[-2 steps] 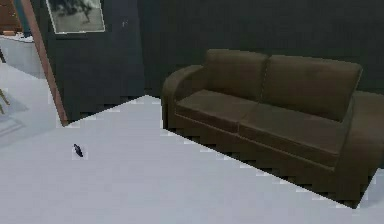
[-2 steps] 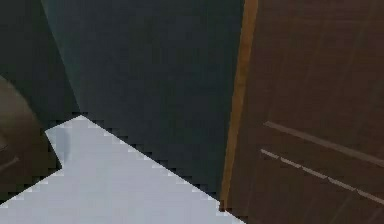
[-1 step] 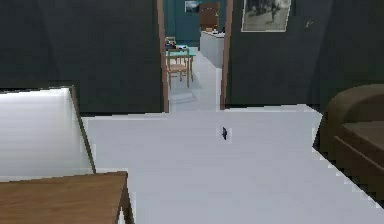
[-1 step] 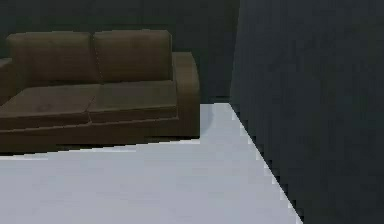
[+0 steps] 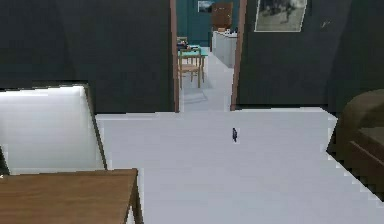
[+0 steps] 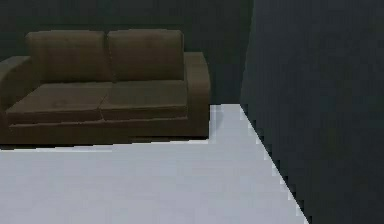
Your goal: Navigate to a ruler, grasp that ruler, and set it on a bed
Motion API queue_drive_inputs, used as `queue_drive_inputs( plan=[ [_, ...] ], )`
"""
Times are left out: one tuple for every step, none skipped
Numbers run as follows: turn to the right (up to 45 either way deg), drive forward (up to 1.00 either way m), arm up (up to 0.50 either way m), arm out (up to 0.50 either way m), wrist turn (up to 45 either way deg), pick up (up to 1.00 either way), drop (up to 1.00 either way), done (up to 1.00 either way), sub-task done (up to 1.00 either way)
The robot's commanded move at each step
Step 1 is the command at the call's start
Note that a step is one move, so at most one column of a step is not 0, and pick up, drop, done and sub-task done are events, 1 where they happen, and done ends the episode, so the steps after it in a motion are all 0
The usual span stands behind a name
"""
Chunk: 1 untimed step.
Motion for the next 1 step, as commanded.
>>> queue_drive_inputs(
  plan=[
    [0.0,0.55,0.0,0.0,0.0,0.0,0.0,0.0,0.0]
  ],
)
